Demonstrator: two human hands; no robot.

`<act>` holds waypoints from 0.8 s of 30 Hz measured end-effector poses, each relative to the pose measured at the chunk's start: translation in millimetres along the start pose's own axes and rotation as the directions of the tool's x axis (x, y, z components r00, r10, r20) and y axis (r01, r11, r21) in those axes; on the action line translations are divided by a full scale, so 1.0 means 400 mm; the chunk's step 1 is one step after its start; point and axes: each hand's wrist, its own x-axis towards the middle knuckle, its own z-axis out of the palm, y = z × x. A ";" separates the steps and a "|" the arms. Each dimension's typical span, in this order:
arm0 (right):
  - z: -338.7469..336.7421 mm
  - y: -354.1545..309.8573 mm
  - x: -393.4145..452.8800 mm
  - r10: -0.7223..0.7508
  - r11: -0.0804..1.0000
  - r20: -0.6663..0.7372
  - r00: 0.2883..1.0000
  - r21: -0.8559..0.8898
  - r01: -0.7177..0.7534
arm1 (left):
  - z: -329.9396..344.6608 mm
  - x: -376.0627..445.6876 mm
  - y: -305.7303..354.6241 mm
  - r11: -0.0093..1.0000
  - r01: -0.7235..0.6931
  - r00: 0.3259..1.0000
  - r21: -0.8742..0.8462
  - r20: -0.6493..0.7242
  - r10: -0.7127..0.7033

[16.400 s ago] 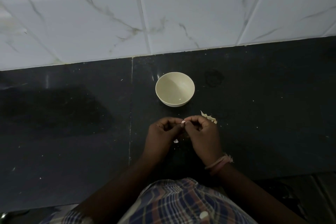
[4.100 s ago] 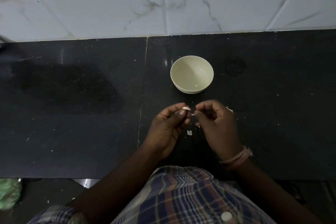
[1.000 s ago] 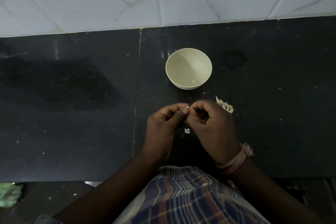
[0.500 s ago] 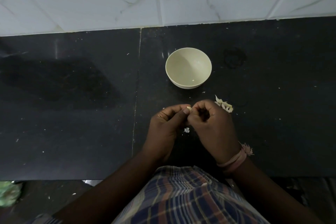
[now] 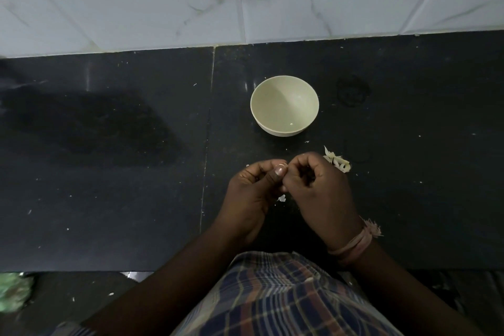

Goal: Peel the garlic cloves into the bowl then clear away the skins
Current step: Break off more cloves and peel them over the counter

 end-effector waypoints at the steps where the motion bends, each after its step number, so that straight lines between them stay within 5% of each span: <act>1: 0.001 0.000 0.001 0.008 1.000 -0.001 1.000 0.001 -0.008 | -0.001 0.001 -0.002 1.000 -0.002 1.000 -0.014 0.003 0.002; 13: 0.010 0.003 0.001 0.147 0.973 -0.090 0.985 0.192 -0.128 | 0.004 0.000 0.005 0.979 0.051 0.999 -0.195 0.009 -0.050; 24: 0.009 0.011 0.007 -0.007 0.999 -0.157 0.987 -0.054 -0.002 | 0.005 -0.003 0.009 0.971 0.070 0.997 -0.230 -0.017 -0.075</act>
